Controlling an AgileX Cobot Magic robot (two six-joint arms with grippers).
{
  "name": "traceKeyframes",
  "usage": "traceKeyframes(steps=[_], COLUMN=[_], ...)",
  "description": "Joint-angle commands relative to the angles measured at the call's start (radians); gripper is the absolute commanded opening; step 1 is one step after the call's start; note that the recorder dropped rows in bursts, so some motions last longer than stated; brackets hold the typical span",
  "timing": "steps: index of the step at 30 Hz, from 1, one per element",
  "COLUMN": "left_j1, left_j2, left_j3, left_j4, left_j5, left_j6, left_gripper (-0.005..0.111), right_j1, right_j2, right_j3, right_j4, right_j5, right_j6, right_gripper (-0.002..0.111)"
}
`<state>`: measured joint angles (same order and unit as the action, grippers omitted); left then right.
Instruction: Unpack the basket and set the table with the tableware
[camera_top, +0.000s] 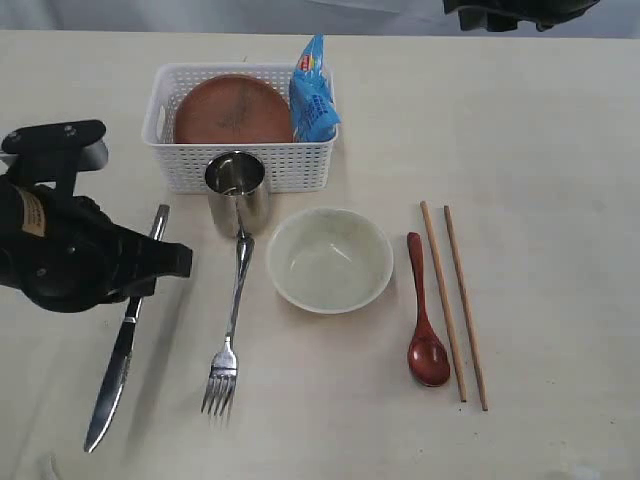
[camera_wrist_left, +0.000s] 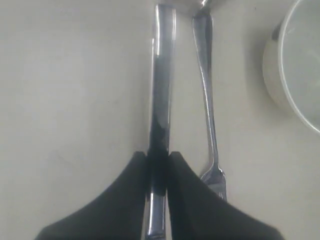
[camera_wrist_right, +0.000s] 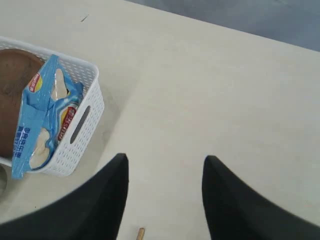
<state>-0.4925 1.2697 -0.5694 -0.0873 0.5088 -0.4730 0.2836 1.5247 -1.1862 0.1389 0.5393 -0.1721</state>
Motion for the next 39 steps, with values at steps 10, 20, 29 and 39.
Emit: traceKeyframes(steps=[10,20,29,39], left_j1=[-0.02,-0.018,-0.018,-0.018], left_j2=[0.29,0.413,0.433,0.433], left_j3=[0.009,-0.035,-0.066,-0.066], left_j4=[0.007,0.014,0.014,0.014], left_j5=[-0.243,-0.308,-0.291,-0.236], left_j6=[-0.059,-0.049,-0.049,-0.021], left_gripper=[0.0,0.0,0.0,0.016], right_j1=[-0.002,-0.002,-0.002,-0.002], right_j2=[-0.002,-0.002,-0.002,-0.002], right_j3=[0.018,0.018,0.018,0.018], right_j4=[-0.004,-0.004,-0.004,-0.004], right_j5=[-0.017,-0.027,-0.025,-0.018], right_j6=[0.011,0.011,0.015,0.026], right_gripper=[0.045,0.045,0.045,0.045])
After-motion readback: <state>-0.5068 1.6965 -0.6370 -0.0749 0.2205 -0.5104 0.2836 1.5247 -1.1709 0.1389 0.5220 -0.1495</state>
